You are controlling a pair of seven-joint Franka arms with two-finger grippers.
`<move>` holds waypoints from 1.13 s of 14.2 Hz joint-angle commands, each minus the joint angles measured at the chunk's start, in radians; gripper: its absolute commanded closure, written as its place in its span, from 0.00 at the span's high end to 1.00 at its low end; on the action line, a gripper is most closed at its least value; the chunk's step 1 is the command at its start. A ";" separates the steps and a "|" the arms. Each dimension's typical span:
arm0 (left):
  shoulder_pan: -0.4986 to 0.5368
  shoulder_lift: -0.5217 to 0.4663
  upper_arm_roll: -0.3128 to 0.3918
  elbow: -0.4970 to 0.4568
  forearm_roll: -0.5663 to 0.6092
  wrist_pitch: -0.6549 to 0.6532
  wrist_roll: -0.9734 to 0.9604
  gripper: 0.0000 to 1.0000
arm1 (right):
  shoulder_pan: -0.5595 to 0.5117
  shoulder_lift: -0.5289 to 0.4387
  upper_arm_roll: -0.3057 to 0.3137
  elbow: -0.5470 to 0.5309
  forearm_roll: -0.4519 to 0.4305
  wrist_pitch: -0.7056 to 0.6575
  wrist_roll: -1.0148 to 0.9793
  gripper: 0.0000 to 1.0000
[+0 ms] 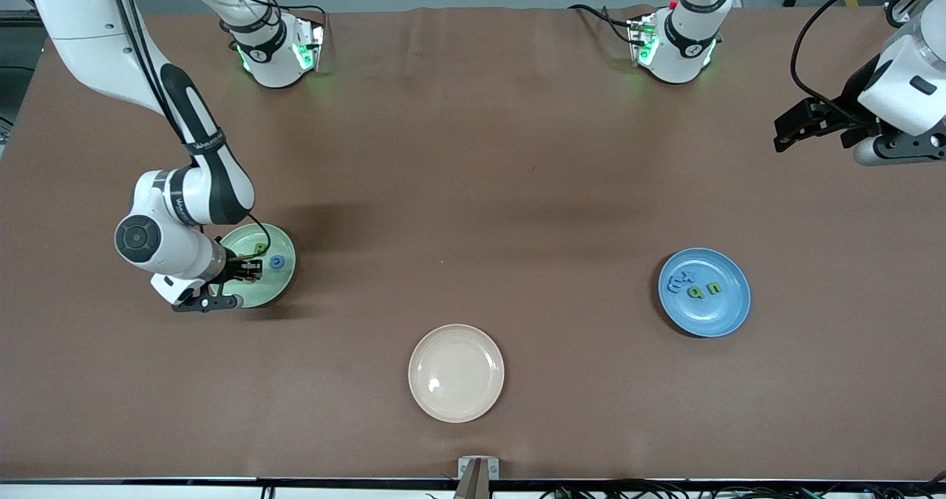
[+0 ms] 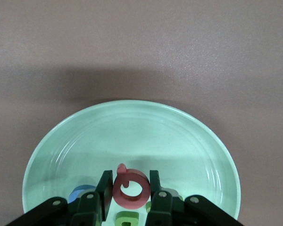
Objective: Sort upper and lower case letters into plates
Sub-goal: 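Place the pink a on the green plate and retract the right gripper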
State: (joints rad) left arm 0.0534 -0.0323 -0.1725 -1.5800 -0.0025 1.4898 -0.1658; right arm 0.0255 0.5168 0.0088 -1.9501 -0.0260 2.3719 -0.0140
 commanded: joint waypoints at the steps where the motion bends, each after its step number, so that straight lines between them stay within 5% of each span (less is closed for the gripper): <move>1: -0.004 -0.025 0.005 -0.026 -0.007 0.017 0.017 1.00 | -0.021 0.005 0.022 -0.006 0.004 0.010 -0.014 0.08; 4: -0.012 -0.017 0.001 -0.029 -0.007 0.029 0.017 1.00 | -0.015 0.020 0.022 -0.001 0.006 0.012 -0.012 0.17; 6: -0.012 -0.017 -0.001 -0.029 -0.007 0.030 0.017 1.00 | -0.018 0.017 0.022 0.000 0.006 0.009 -0.014 1.00; 9: -0.014 -0.015 -0.001 -0.029 -0.005 0.030 0.017 1.00 | -0.019 0.003 0.022 0.020 0.006 -0.020 -0.012 1.00; 16: -0.009 -0.009 -0.001 -0.029 -0.005 0.030 0.017 1.00 | -0.021 -0.165 0.019 0.154 0.008 -0.364 -0.012 1.00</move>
State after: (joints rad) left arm 0.0443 -0.0316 -0.1769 -1.5985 -0.0026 1.5078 -0.1644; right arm 0.0245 0.4303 0.0178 -1.7849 -0.0245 2.0641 -0.0140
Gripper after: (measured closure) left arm 0.000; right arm 0.000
